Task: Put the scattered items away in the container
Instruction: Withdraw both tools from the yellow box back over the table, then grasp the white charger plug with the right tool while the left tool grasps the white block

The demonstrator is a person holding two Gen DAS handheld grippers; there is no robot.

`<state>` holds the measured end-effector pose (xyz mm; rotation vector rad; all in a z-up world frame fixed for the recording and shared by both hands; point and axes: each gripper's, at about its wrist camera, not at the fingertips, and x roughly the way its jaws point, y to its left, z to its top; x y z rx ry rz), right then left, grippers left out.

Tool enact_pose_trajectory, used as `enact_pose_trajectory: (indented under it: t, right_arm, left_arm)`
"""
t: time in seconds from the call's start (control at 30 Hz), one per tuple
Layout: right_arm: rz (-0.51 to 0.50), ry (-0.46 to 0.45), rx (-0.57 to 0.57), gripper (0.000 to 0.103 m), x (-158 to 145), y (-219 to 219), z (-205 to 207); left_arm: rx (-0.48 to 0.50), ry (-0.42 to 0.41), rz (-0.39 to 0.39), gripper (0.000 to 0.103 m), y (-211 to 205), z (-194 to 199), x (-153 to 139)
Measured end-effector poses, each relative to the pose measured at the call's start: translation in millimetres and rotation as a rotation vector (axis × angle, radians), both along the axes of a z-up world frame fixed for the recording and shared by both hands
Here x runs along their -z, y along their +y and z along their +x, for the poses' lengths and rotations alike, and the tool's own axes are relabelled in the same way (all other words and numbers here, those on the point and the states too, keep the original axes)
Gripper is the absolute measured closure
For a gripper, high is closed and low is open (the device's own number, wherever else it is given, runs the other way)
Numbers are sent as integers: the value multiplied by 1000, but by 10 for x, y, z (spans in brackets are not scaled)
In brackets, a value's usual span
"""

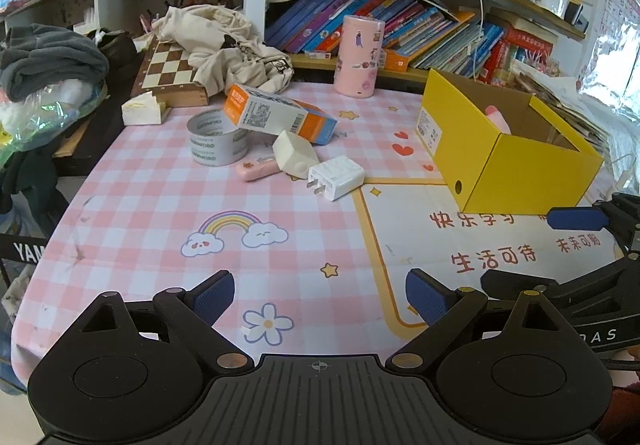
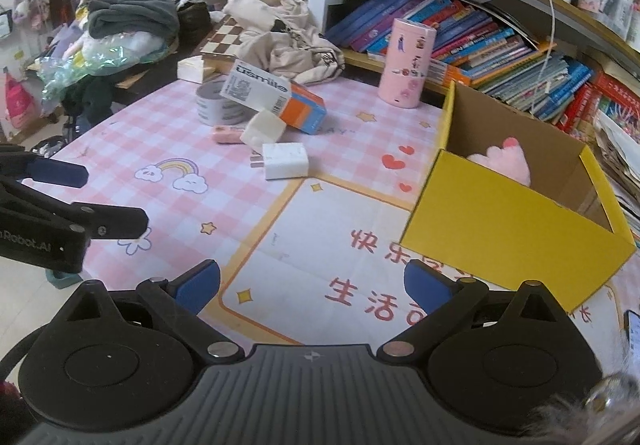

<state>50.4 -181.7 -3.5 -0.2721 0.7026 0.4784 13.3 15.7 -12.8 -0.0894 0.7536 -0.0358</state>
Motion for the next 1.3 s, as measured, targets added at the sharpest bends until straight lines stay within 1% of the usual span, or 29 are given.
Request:
enact_pose_trajectory:
  t: [0.03, 0.1, 0.27, 0.43, 0.57, 0.63, 0.7, 0.8, 1.17, 1.3]
  right_arm:
    - [0, -2, -8, 3, 0, 11, 3]
    - [9, -17, -19, 8, -16, 22, 5]
    - [25, -47, -42, 14, -48, 44, 49]
    - [24, -28, -57, 15, -15, 111, 197]
    - [16, -16, -92, 15, 12, 182, 305]
    - [11, -7, -110, 17, 33, 220, 363]
    - [3, 3, -130, 21, 56, 262, 427]
    - [-5, 11, -159, 22, 84, 344, 535]
    - [-5, 55, -216, 22, 232, 569, 950]
    - [-10, 72, -227, 22, 309, 667, 1094]
  left_arm:
    - [-1, -1, -1, 8, 3, 8, -1]
    - [-8, -3, -8, 8, 19, 24, 3]
    - [-12, 7, -19, 8, 36, 95, 38]
    - [-26, -7, -11, 8, 67, 174, 24]
    - [-57, -14, -32, 8, 130, 251, 30]
    - [-67, -21, -41, 8, 156, 290, 37]
    - [-75, -31, -56, 8, 183, 332, 36]
    - [-83, -36, -69, 8, 215, 404, 43]
    - [-130, 8, -67, 8, 308, 741, 151]
    - [-115, 24, -68, 9, 294, 873, 187]
